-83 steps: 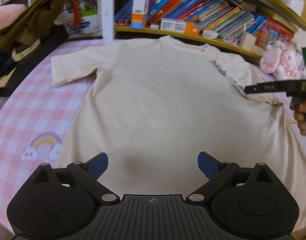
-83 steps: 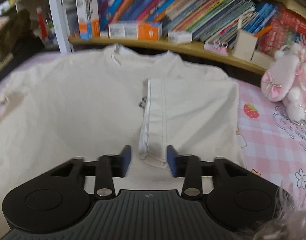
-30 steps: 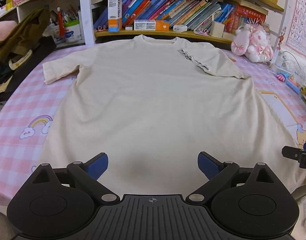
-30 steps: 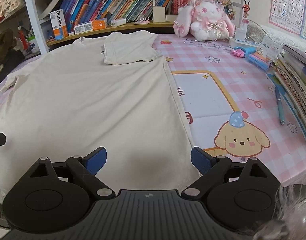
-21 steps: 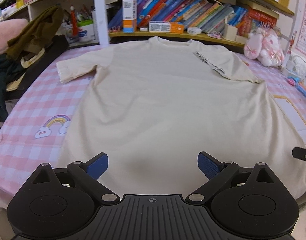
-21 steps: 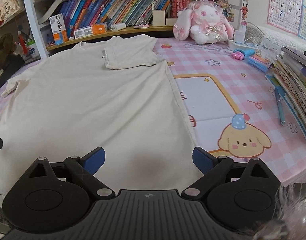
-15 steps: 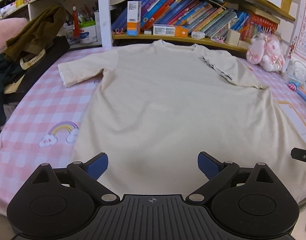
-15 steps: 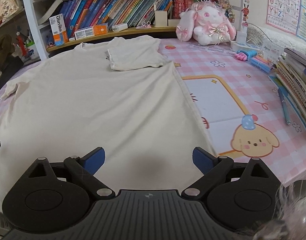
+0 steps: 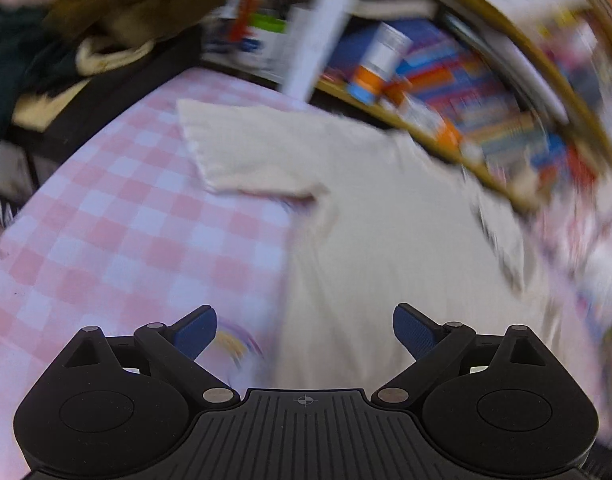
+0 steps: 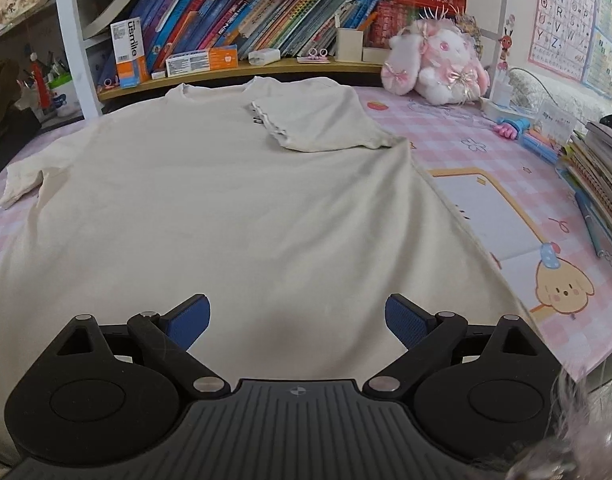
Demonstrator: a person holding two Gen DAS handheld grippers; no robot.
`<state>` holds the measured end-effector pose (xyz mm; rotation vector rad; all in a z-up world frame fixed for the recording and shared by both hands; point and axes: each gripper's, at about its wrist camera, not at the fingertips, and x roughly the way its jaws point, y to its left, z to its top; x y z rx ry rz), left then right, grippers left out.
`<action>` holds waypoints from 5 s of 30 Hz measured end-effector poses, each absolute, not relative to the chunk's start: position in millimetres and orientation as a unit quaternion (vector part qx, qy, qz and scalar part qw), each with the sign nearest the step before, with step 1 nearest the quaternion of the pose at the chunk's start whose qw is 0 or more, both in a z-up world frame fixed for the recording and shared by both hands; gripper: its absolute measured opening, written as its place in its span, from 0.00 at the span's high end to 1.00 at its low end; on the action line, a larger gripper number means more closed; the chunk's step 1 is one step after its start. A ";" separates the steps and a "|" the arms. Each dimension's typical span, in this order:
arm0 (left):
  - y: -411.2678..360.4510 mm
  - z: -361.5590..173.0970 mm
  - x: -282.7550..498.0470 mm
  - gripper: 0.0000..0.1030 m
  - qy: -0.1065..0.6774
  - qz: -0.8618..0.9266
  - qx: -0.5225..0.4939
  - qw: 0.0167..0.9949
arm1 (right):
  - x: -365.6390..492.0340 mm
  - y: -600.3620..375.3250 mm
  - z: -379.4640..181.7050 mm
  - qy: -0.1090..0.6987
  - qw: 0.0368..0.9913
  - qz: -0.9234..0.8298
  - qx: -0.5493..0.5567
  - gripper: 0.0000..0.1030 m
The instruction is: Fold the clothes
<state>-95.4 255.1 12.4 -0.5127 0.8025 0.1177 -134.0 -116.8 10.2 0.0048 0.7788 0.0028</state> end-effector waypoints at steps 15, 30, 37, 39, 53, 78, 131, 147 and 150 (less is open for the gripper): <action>357.7 -68.4 -26.7 0.19 0.311 0.069 -0.624 0.713 | -135.5 -98.3 19.8 0.375 0.924 -0.074 0.005 0.08; 400.8 -84.1 -16.7 0.29 0.262 0.127 -0.721 0.630 | -142.1 -94.0 18.3 0.392 0.915 -0.091 -0.007 0.08; 407.0 -89.0 -22.6 0.69 0.271 0.146 -0.712 0.631 | -141.0 -91.5 18.5 0.394 0.915 -0.090 -0.007 0.08; 408.3 -92.1 -24.9 0.82 0.271 0.148 -0.711 0.632 | -139.8 -89.3 18.7 0.395 0.915 -0.086 -0.010 0.08; 389.7 -51.6 0.0 0.95 0.268 0.168 -0.600 0.735 | -121.8 -102.8 7.8 0.413 0.909 -0.051 -0.019 0.08; 213.4 -20.5 33.4 0.23 0.381 0.030 -0.220 0.897 | -76.3 -181.1 -21.4 0.452 0.891 -0.026 0.023 0.03; 244.3 -28.8 166.5 0.98 0.429 0.104 -0.191 0.877 | -68.4 -186.1 -22.9 0.454 0.891 -0.013 0.012 0.00; 222.7 1.2 115.1 0.79 0.412 0.087 -0.172 0.890 | -60.0 -195.7 -19.8 0.447 0.894 0.019 0.005 0.00; 204.5 8.2 83.1 0.65 0.413 0.084 -0.162 0.892 | -56.5 -204.9 -16.4 0.441 0.897 0.022 0.009 0.00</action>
